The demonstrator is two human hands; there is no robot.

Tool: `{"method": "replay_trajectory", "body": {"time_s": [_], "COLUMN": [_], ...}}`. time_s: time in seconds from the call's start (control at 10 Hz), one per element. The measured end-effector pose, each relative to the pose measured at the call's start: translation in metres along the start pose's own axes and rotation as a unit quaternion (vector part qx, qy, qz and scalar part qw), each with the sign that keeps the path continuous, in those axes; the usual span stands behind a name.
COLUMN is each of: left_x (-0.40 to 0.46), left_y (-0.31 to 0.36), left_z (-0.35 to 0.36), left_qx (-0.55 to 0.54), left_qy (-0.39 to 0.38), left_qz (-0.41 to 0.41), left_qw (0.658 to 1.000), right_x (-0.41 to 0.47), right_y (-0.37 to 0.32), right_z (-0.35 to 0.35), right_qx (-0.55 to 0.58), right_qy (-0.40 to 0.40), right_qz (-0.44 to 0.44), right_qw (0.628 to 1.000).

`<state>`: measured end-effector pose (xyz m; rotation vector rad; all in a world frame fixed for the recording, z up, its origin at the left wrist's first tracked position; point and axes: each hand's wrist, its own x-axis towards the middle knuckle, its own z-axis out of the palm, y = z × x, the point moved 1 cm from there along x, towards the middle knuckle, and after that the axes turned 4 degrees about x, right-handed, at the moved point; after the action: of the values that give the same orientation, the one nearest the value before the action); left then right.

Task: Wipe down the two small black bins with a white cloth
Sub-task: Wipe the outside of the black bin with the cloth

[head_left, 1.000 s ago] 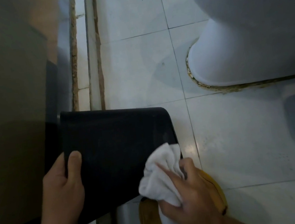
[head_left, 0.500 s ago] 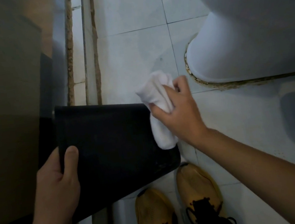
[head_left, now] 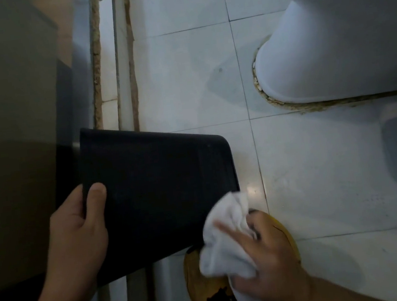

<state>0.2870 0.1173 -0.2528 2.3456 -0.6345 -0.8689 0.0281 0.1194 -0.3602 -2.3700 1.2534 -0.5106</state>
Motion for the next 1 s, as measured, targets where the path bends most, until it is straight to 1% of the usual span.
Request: {"method": "replay_trajectory", "body": {"time_s": [0.1, 0.2, 0.3, 0.4, 0.5, 0.6, 0.7, 0.8, 0.9, 1.0], "left_x": [0.001, 0.001, 0.002, 0.002, 0.002, 0.003, 0.005, 0.004, 0.002, 0.003], "left_y": [0.001, -0.002, -0.003, -0.002, -0.001, -0.002, -0.003, -0.005, -0.005, -0.003], "left_z": [-0.001, -0.001, 0.000, 0.002, 0.001, 0.001, -0.001, -0.001, 0.000, -0.001], "left_qx": [0.004, 0.001, 0.002, 0.001, 0.013, 0.024, 0.027, 0.009, -0.006, -0.006], "left_qy": [-0.005, -0.004, 0.004, 0.004, 0.012, 0.010, 0.005, 0.013, 0.011, 0.000], "left_qz": [0.014, 0.024, 0.028, 0.026, 0.040, 0.042, 0.042, 0.039, 0.034, 0.032], "left_qw": [1.000, 1.000, 1.000, 1.000, 0.999, 0.999, 0.999, 0.999, 0.999, 0.999], "right_x": [-0.039, -0.011, 0.019, 0.045, 0.061, 0.063, 0.058, 0.054, 0.060, 0.076], "right_y": [0.018, 0.014, 0.019, 0.011, 0.006, 0.022, 0.059, 0.088, 0.088, 0.059], "right_z": [-0.014, -0.021, -0.023, -0.010, 0.002, 0.002, -0.017, -0.039, -0.047, -0.033], "right_qx": [0.580, 0.322, 0.198, 0.143, 0.082, 0.072, 0.013, -0.025, 0.008, 0.050], "right_qy": [-0.121, -0.078, 0.026, 0.003, -0.034, -0.053, -0.090, -0.107, -0.063, 0.002], "right_qz": [-0.063, 0.018, -0.069, -0.165, -0.249, -0.275, -0.279, -0.267, -0.214, -0.182], "right_qw": [0.803, 0.943, 0.977, 0.976, 0.964, 0.957, 0.956, 0.957, 0.975, 0.982]}}
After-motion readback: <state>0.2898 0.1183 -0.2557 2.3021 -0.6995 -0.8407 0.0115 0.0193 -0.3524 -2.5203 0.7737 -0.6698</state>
